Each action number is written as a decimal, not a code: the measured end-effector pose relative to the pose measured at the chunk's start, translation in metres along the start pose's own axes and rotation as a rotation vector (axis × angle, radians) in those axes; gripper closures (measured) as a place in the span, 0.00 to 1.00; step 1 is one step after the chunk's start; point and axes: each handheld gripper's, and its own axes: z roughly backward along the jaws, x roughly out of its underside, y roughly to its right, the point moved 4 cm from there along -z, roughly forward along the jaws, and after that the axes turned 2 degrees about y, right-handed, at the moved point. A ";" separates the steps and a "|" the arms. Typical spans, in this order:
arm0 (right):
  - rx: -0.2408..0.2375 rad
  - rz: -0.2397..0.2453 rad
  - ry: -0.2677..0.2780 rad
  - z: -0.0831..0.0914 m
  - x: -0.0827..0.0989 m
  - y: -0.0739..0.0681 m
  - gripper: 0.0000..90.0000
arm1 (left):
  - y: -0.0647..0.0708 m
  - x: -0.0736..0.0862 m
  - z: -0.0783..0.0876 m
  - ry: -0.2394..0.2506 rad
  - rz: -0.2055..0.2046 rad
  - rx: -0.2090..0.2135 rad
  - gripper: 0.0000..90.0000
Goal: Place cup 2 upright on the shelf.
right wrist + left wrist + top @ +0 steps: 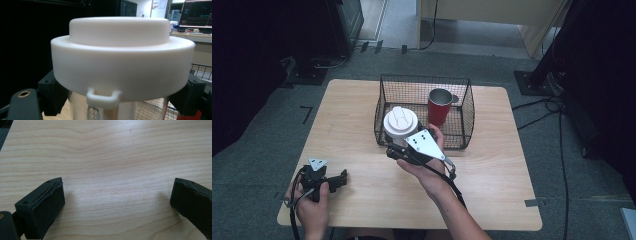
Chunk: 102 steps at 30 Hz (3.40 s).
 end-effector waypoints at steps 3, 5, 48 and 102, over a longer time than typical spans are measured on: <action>0.007 0.007 0.004 -0.001 -0.003 0.002 0.17 | 0.000 0.000 0.000 0.000 0.000 0.000 0.00; 0.008 0.007 0.005 -0.002 -0.004 0.002 0.17 | 0.000 0.000 0.000 0.000 0.000 0.000 0.00; 0.098 0.031 0.084 -0.043 -0.035 0.027 0.17 | 0.000 0.000 0.000 0.000 0.001 0.001 0.00; 0.171 0.021 0.027 -0.132 0.006 0.059 0.17 | 0.000 0.000 0.000 0.000 0.000 0.000 0.00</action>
